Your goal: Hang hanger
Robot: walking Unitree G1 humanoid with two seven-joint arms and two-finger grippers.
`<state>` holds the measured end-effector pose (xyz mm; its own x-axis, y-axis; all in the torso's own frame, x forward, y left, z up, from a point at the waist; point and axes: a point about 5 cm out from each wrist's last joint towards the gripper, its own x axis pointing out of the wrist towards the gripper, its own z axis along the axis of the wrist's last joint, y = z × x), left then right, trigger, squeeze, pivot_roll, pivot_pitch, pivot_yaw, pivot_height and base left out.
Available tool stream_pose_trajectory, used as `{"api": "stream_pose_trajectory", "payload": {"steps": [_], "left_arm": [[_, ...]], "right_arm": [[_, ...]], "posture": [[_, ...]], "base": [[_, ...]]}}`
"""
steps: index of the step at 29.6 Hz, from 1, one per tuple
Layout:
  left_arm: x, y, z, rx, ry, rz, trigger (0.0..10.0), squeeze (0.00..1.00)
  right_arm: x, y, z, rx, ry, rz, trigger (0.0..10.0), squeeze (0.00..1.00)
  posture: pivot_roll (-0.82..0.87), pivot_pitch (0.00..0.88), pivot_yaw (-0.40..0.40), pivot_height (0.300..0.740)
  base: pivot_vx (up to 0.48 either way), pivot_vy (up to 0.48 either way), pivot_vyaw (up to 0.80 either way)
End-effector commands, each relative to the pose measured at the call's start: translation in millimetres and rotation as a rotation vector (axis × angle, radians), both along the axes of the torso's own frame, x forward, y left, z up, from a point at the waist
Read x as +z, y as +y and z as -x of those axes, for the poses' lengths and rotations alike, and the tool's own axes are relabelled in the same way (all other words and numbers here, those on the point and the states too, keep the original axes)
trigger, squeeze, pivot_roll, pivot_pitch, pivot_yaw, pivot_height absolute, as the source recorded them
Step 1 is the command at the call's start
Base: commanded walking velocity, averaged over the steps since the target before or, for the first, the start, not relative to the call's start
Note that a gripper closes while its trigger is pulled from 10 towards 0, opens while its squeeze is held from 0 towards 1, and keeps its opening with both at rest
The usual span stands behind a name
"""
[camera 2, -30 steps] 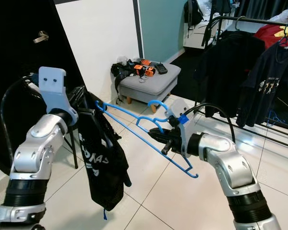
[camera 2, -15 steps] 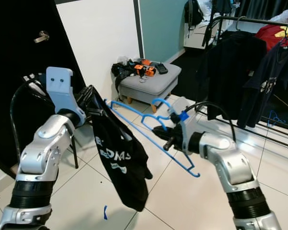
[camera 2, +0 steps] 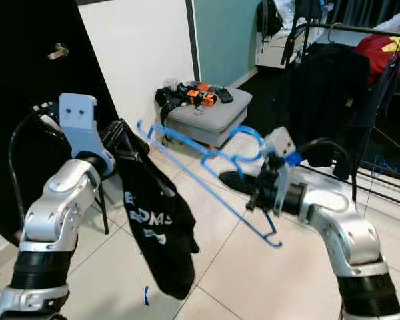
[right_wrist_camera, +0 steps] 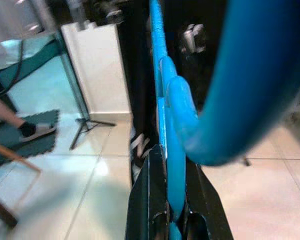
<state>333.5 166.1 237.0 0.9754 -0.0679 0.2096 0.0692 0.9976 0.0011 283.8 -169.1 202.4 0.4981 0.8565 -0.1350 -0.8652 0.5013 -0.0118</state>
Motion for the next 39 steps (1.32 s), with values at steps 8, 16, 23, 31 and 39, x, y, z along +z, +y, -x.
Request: {"api": "stream_pose_trajectory", "payload": {"steps": [8,16,23,31,39], "left_arm": [[-1,0.7,1.4,0.011,0.002,0.0,10.0,0.0],[-3,-0.5,1.7,0.009,0.003,0.006,10.0,0.0],[0,-4.0,1.2,-0.003,-0.003,0.008,10.0,0.0],[-2,-5.6,0.2,-0.006,0.004,0.007,10.0,0.0],[0,-5.6,-1.7,-0.01,-0.001,0.005,10.0,0.0]], "right_arm": [[-2,8.0,-7.6,-0.034,0.005,0.012,10.0,0.0],[-4,7.5,-17.0,-0.094,0.009,0.035,10.0,0.0],[-7,9.3,-23.5,-0.123,0.02,0.041,10.0,0.0],[-2,9.2,-17.0,-0.068,0.011,0.029,10.0,0.0],[4,12.3,-0.5,0.072,0.009,0.02,10.0,0.0]], "posture": [[-0.11,0.0,0.044,0.736],[-0.1,0.0,0.048,0.736],[-0.1,0.0,0.042,0.736],[-0.11,0.0,0.044,0.736],[-0.12,0.0,0.046,0.736]], "base": [[0.0,0.0,0.0],[0.0,0.0,0.0],[0.0,0.0,0.0],[0.0,0.0,0.0],[0.0,0.0,0.0]]}}
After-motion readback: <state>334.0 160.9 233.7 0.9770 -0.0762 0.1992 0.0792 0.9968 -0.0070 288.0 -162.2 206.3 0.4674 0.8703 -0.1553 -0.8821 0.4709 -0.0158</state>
